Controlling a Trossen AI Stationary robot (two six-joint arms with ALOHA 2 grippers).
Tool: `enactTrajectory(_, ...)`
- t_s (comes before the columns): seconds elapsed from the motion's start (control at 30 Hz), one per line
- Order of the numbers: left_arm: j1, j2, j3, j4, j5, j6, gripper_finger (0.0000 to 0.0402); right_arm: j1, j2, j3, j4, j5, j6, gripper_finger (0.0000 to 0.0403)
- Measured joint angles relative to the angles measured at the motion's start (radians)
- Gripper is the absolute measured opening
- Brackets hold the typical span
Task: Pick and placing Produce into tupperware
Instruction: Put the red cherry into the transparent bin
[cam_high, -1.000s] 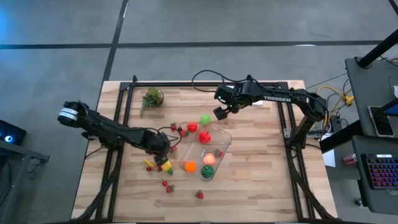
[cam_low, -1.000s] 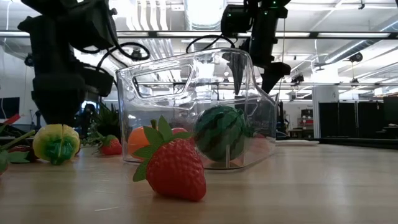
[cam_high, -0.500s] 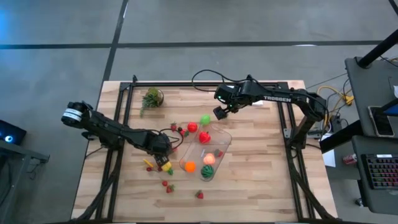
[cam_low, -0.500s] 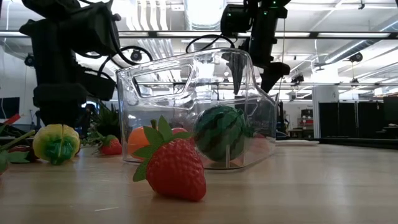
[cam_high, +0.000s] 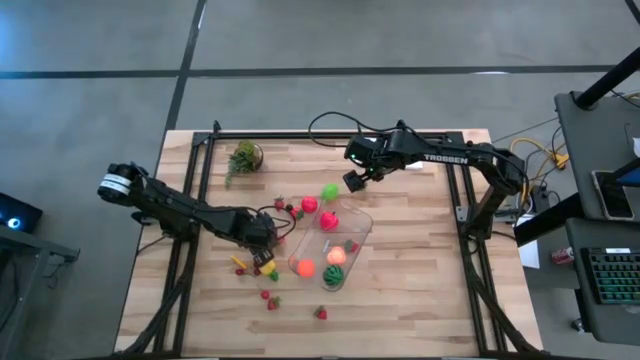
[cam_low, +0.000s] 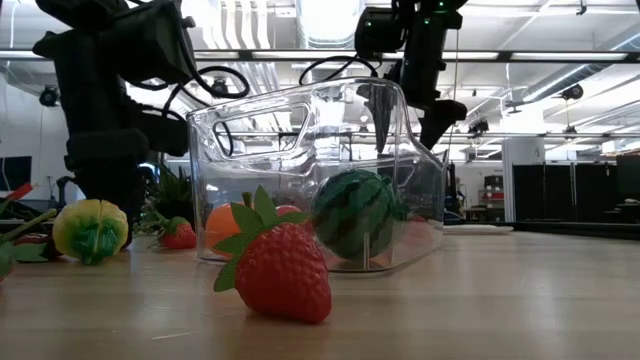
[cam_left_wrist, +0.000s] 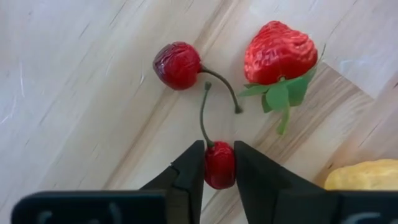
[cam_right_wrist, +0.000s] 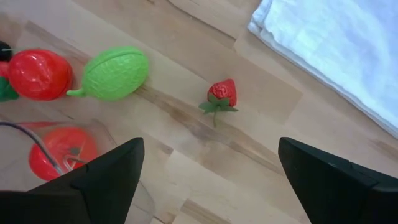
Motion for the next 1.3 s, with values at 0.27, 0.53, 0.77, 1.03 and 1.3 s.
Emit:
enactTrajectory(0.27,0.000,-0.001,0.015,-0.009,0.001,0.000,0.0056,0.000,0.000,0.000,-0.001,0.000,0.002,0.0363)
enactTrajectory(0.53,0.000,-0.018,0.162,-0.132,-0.034,0.073,0.0056,0.005,-0.055,-0.001,0.004,0.059,0.055,0.0363)
enactTrajectory(0.77,0.000,-0.029,0.330,-0.178,-0.117,0.165,0.0056,0.025,-0.162,-0.001,-0.006,0.132,0.119,0.0363)
enactTrajectory(1.03,-0.001,-0.030,0.411,0.098,-0.083,0.287,0.0056,0.090,-0.226,-0.001,-0.101,0.134,0.194,0.0363)
enactTrajectory(1.3,-0.002,0.007,0.409,0.261,0.019,0.282,0.0059,0.184,-0.231,-0.001,-0.160,0.157,0.226,0.0363)
